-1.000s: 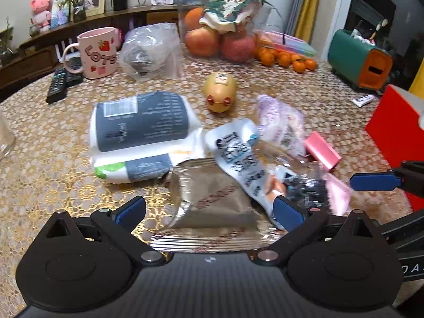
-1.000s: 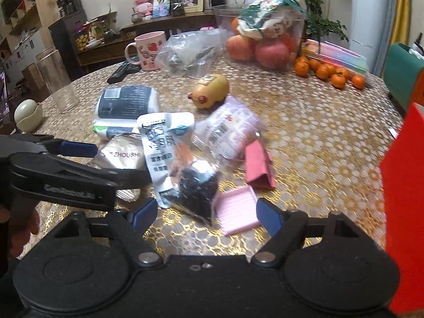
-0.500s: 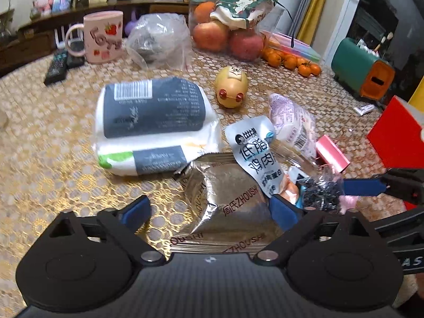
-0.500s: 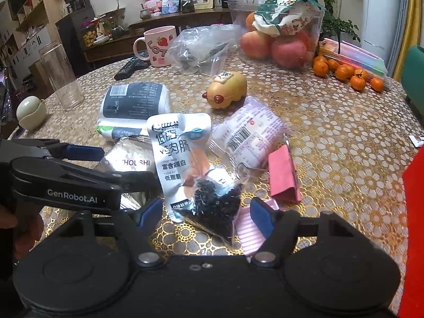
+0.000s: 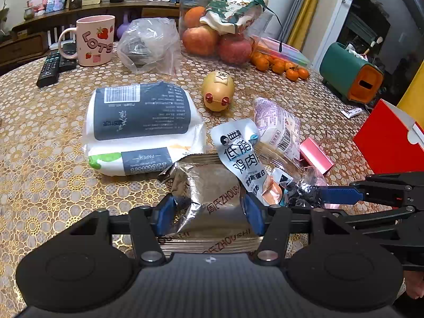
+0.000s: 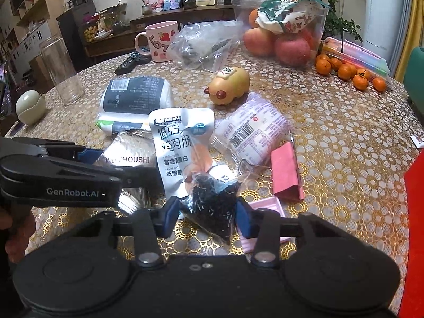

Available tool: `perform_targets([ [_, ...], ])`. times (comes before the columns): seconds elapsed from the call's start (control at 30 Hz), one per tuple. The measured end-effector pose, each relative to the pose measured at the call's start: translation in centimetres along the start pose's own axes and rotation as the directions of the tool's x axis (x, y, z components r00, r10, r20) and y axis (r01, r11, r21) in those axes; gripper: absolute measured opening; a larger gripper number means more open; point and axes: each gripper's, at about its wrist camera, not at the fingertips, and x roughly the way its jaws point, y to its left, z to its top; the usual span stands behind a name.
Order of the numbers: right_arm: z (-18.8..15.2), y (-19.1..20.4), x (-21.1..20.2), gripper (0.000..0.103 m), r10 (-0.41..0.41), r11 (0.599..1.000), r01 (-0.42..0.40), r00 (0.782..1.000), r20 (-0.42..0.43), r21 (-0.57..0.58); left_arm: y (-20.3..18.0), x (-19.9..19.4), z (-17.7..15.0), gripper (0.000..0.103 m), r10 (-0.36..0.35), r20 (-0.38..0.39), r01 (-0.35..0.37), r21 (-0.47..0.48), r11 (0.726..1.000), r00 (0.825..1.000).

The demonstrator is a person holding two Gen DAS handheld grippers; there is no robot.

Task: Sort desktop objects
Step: 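Grasp the silver snack bag with the left tool while the right tool grasps the black bead bag, then carry the silver bag and bead bag with both tools into the red box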

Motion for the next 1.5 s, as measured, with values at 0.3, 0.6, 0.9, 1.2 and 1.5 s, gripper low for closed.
perform_targets([
  [0.3, -0.5, -0.1, -1.3, 0.034, 0.001, 1.0, -0.001, 1.0, 0.013, 0.017, 0.2, -1.1, -0.7, 0.05, 0.008, -0.009, -0.008, -0.038, 0.999, 1.0],
  [0.6, -1.5, -0.4, -3.5, 0.033, 0.005, 0.999, -0.006, 1.0, 0.023, 0.048, 0.3, -2.8, -2.1, 0.05, 0.006, -0.035, -0.009, -0.084, 0.996, 0.999],
  [0.9, -3.1, -0.8, -5.4, 0.033, -0.009, 0.998, 0.008, 1.0, 0.017, 0.068, 0.2, -4.6, -3.1, 0.049, 0.019, -0.042, -0.022, -0.08, 0.997, 0.999],
  [1.2, -4.2, -1.5, -6.8, 0.033, -0.016, 0.996, 0.014, 1.0, 0.017, 0.089, 1.3, -6.8, -4.1, 0.049, 0.052, -0.049, -0.057, -0.114, 0.992, 0.997],
  [1.5, -5.1, -2.2, -9.9, 0.033, -0.029, 0.995, 0.024, 0.998, 0.048, 0.099, 0.0, -9.6, -4.3, 0.049, 0.039, -0.019, -0.041, -0.113, 0.993, 0.999],
])
